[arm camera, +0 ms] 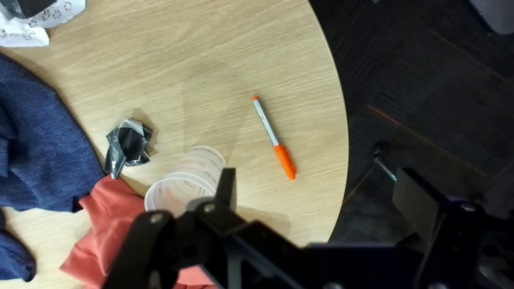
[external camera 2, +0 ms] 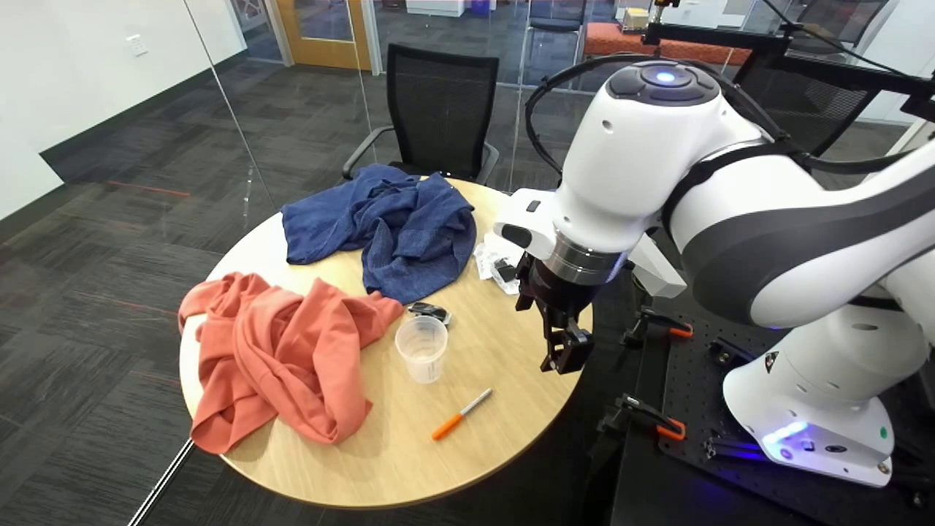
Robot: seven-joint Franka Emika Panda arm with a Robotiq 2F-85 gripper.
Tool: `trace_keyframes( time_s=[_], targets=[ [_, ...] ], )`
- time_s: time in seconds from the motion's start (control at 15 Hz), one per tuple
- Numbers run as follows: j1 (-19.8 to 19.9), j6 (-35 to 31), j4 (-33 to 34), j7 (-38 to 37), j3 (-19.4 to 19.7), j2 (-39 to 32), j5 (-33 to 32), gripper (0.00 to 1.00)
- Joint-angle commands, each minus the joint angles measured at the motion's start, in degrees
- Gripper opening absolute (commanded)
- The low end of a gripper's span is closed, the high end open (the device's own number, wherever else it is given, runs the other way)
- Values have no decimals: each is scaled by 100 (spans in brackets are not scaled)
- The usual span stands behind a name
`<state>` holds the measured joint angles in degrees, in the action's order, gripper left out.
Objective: Put the marker in the clear cup
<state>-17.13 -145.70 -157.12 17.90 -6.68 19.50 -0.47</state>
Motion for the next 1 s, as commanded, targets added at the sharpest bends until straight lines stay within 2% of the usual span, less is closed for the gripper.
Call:
trace_keyframes(
  time_s=[0.0,0.4,0.8,0.93],
  targets=[
    [-4,-278,26,136,-1,-160,-13,100],
    [-164,-1213,101,744,84,-707,106,100],
    [-554,-1915,249,1898,185,-1503,960,100],
    [-447,-2167,379,2066,20,-1831,1012,100]
  ],
)
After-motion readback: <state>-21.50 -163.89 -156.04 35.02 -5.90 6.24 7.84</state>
